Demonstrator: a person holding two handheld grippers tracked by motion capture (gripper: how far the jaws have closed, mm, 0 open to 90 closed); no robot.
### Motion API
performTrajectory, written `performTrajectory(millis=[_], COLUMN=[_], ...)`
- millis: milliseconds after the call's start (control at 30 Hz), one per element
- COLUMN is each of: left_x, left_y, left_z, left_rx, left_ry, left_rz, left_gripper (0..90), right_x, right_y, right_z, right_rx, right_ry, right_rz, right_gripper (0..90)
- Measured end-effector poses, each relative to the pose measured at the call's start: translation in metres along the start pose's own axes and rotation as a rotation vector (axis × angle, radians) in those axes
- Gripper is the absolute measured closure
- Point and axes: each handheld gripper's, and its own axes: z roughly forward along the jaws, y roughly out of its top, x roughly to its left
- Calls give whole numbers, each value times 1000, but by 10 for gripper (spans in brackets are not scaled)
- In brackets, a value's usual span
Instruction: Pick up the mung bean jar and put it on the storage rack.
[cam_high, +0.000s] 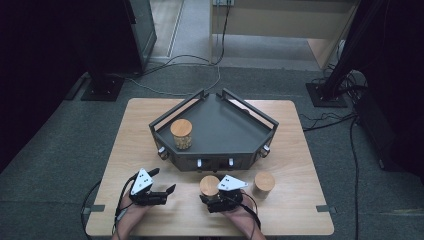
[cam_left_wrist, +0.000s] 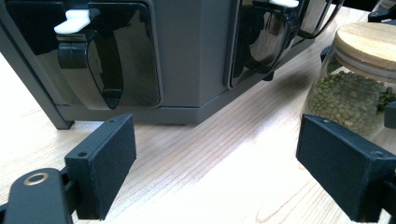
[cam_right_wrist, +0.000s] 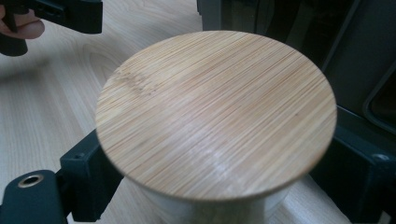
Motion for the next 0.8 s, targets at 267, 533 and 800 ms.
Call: performTrajectory(millis=[267, 533, 800], left_x=[0, 1, 0], left_y=[-2, -6, -6], left_z=[1, 2, 4], left_rx=[-1, 1, 11], left_ry=[4, 5, 7], left_rz=[-2, -4, 9], left_gripper=[120, 120, 120], right_x=[0, 2, 3], right_y=[3, 6, 8], right_z=[6, 8, 6], right_rx=[24, 36, 44], right_ry=[-8, -9, -8], right_rz=[8, -11, -22], right_gripper=[144, 236, 239])
